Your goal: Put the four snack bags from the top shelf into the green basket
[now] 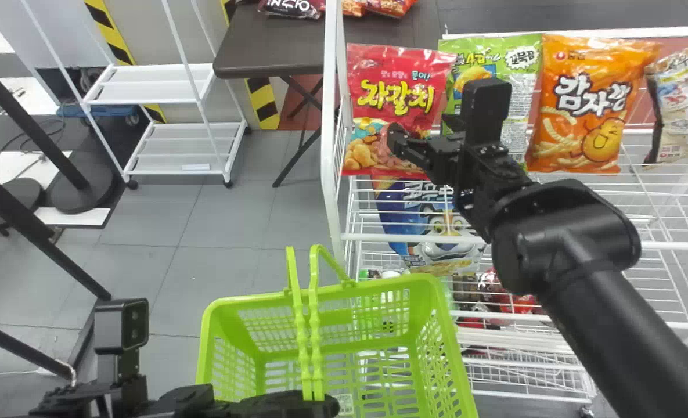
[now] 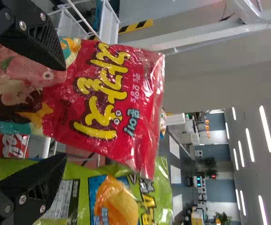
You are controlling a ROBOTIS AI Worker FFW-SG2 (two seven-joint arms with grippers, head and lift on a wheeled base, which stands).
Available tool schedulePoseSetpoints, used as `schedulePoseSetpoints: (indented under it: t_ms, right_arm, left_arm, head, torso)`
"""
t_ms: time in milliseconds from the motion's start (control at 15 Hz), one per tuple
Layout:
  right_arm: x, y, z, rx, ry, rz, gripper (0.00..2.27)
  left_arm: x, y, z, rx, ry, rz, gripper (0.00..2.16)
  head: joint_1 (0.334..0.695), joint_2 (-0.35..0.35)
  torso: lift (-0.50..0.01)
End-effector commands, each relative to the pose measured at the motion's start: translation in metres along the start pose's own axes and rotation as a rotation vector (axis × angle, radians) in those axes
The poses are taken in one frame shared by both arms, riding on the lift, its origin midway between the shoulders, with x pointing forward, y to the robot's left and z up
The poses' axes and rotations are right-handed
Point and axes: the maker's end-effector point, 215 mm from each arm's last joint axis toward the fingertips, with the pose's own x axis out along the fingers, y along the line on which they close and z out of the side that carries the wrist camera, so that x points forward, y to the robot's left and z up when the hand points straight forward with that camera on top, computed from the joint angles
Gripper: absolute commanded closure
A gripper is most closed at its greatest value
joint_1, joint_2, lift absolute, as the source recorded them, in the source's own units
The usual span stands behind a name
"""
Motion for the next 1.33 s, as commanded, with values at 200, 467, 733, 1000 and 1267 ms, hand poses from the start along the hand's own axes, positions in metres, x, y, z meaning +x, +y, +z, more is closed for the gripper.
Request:
schedulePoseSetpoints:
  t_ms: [200,467,733,1000,1267]
  right_arm:
    - [0.007,0.009,-0.012,-0.008,0.049,0.056,2.17]
    - [-0.010,0.024,-0.001,0.010,-0.002,0.071,2.25]
    - [-0.044,0.033,0.027,0.034,-0.052,0.073,2.25]
    - [-0.114,-0.002,0.015,0.052,-0.012,0.012,2.25]
    - [-0.208,-0.012,0.005,0.123,0.051,0.001,2.25]
  left_arm:
    - [-0.007,-0.004,-0.001,-0.002,-0.001,-0.009,2.15]
    - [-0.014,-0.006,0.000,-0.002,-0.001,-0.009,2.15]
    - [-0.018,-0.007,0.001,0.002,-0.001,-0.002,2.15]
    - [-0.016,-0.005,0.011,0.025,-0.004,-0.001,2.15]
    - [-0.012,0.004,0.029,0.053,-0.014,0.006,2.15]
  head:
    - [0.695,0.171]
    - [0.695,0.180]
    - [0.695,0.208]
    - [0.695,0.193]
    - [0.695,0.119]
  torso:
    - [-0.004]
    - [-0.004]
    - [-0.004]
    - [-0.004]
    - [-0.004]
